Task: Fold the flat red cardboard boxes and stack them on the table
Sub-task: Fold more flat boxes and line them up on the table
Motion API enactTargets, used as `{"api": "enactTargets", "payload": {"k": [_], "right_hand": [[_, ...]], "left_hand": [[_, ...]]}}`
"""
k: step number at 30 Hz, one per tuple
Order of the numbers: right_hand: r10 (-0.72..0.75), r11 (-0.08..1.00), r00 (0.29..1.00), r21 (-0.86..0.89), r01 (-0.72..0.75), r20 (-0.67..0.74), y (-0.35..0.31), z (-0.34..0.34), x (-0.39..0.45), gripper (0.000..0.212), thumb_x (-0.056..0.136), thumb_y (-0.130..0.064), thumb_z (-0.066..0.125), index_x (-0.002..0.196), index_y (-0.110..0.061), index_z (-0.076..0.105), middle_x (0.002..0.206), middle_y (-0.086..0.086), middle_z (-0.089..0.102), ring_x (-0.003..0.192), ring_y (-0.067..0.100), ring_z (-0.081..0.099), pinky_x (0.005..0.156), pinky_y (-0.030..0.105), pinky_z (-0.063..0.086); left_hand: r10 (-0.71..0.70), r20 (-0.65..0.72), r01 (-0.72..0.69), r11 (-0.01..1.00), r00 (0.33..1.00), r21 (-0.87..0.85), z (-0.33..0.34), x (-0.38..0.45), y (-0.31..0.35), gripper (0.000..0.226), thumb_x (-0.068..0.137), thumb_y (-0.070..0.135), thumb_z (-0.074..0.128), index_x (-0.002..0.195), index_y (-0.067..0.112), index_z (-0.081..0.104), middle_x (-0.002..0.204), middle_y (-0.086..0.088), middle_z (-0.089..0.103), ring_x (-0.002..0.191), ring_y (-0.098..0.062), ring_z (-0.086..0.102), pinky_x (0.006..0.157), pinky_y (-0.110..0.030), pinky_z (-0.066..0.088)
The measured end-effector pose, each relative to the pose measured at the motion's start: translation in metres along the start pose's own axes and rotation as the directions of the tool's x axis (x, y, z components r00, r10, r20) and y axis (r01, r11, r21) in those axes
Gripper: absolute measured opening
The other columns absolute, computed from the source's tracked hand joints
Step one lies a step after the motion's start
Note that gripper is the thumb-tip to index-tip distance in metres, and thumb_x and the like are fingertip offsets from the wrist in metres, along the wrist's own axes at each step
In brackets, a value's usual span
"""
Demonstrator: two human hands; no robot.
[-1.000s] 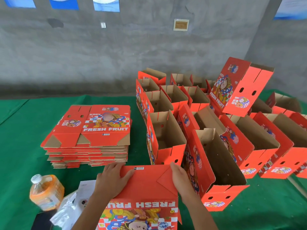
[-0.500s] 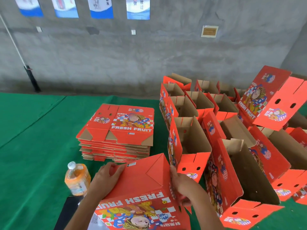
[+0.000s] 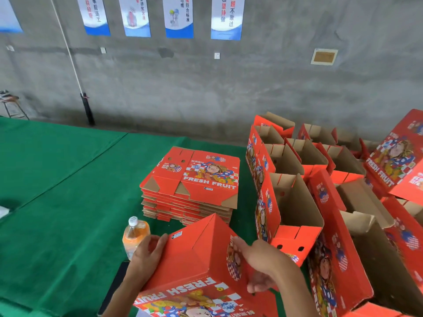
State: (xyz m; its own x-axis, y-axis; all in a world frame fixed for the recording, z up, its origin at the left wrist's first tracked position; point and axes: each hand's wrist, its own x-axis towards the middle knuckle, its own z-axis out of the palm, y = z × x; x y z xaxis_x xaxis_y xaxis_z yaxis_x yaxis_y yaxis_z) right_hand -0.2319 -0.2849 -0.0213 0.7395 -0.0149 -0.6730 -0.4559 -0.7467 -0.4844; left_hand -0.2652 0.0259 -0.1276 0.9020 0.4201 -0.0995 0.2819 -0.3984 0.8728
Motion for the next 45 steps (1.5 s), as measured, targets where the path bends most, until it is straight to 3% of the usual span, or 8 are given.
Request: {"api": "enactTargets", "payload": {"k": [3, 10, 16, 19, 22, 31, 39, 45], "right_hand": [[-0.001, 0.996, 0.995, 0.085, -0.008, 0.103, 0.003, -0.006, -0.008, 0.099, 0.091, -0.083, 0.039, 0.157, -0.012, 0.025, 0.068, 0.018, 0.074, 0.064, 0.024, 0.077, 0.05, 0.026, 0.058], [-0.234, 0.914, 0.97, 0.352, 0.199, 0.059, 0.007, -0.014, -0.036, 0.061, 0.092, -0.064, 0.064, 0.145, -0.04, 0.047, 0.105, 0.019, 0.075, 0.074, 0.033, 0.078, 0.059, 0.036, 0.064], [-0.609, 0.771, 0.762, 0.063, 0.634, -0.221, -0.025, -0.037, -0.068, 0.032, 0.092, -0.067, 0.061, 0.122, -0.063, 0.049, 0.087, -0.009, 0.071, 0.07, 0.018, 0.068, 0.069, 0.037, 0.062], [-0.72, 0.686, 0.644, -0.125, 0.717, -0.257, -0.033, -0.039, -0.077, 0.031, 0.093, -0.066, 0.06, 0.12, -0.065, 0.045, 0.102, -0.01, 0.061, 0.075, 0.016, 0.059, 0.074, 0.035, 0.053], [-0.782, 0.622, 0.537, -0.356, 0.697, -0.315, -0.035, -0.026, -0.076, 0.035, 0.095, -0.059, 0.062, 0.123, -0.062, 0.042, 0.107, -0.01, 0.037, 0.095, 0.012, 0.05, 0.087, 0.029, 0.043], [-0.775, 0.618, 0.325, -0.546, 0.565, -0.542, -0.005, -0.064, -0.029, 0.043, 0.096, -0.043, 0.069, 0.136, -0.048, 0.053, 0.135, 0.003, 0.03, 0.123, 0.014, 0.038, 0.109, 0.03, 0.041], [-0.693, 0.679, 0.218, -0.521, 0.517, -0.688, 0.052, -0.177, -0.003, 0.045, 0.095, -0.028, 0.074, 0.138, -0.029, 0.061, 0.137, 0.01, 0.037, 0.122, 0.027, 0.051, 0.109, 0.046, 0.047], [-0.628, 0.743, 0.218, -0.493, 0.453, -0.747, 0.101, -0.265, 0.033, 0.05, 0.094, -0.026, 0.074, 0.142, -0.025, 0.058, 0.135, 0.016, 0.038, 0.122, 0.031, 0.047, 0.108, 0.05, 0.045]], "left_hand": [[-0.048, -0.046, 0.045, 0.998, 0.998, -0.054, -0.005, -0.003, -0.007, 0.034, 0.091, 0.065, 0.06, 0.097, 0.033, 0.071, 0.093, 0.012, 0.073, 0.087, -0.005, 0.068, 0.071, -0.029, 0.047], [-0.051, -0.15, 0.018, 0.976, 0.987, -0.217, -0.016, -0.007, 0.001, 0.058, 0.081, 0.075, 0.066, 0.077, 0.017, 0.064, 0.073, 0.007, 0.06, 0.07, -0.011, 0.053, 0.07, -0.031, 0.043], [0.102, -0.114, -0.141, 0.9, 0.988, -0.413, -0.011, -0.006, 0.034, 0.02, 0.1, 0.032, 0.066, 0.089, 0.027, 0.082, 0.093, 0.006, 0.077, 0.092, -0.015, 0.07, 0.077, -0.021, 0.051], [0.145, 0.063, -0.092, 0.851, 0.987, -0.518, 0.002, -0.011, 0.063, 0.031, 0.092, 0.056, 0.07, 0.112, 0.035, 0.078, 0.114, 0.011, 0.076, 0.106, -0.016, 0.073, 0.076, -0.028, 0.059], [0.254, 0.234, -0.077, 0.814, 0.939, -0.575, 0.022, -0.016, 0.099, 0.064, 0.08, 0.078, 0.066, 0.138, 0.052, 0.06, 0.138, 0.026, 0.062, 0.123, 0.0, 0.063, 0.091, -0.045, 0.06], [0.487, 0.324, -0.222, 0.769, 0.811, -0.6, 0.088, -0.006, 0.219, 0.064, 0.091, 0.08, 0.05, 0.15, 0.065, 0.031, 0.138, 0.054, 0.041, 0.135, 0.015, 0.044, 0.117, -0.05, 0.043], [0.622, 0.502, -0.213, 0.73, 0.601, -0.65, 0.175, -0.009, 0.338, 0.051, 0.101, 0.059, 0.055, 0.15, 0.053, 0.041, 0.142, 0.029, 0.057, 0.128, 0.007, 0.056, 0.098, -0.03, 0.057], [0.617, 0.526, -0.269, 0.76, 0.586, -0.591, 0.266, -0.021, 0.409, 0.1, 0.083, 0.074, 0.06, 0.165, 0.034, 0.018, 0.168, 0.015, 0.027, 0.152, -0.006, 0.029, 0.126, -0.05, 0.026]]}}
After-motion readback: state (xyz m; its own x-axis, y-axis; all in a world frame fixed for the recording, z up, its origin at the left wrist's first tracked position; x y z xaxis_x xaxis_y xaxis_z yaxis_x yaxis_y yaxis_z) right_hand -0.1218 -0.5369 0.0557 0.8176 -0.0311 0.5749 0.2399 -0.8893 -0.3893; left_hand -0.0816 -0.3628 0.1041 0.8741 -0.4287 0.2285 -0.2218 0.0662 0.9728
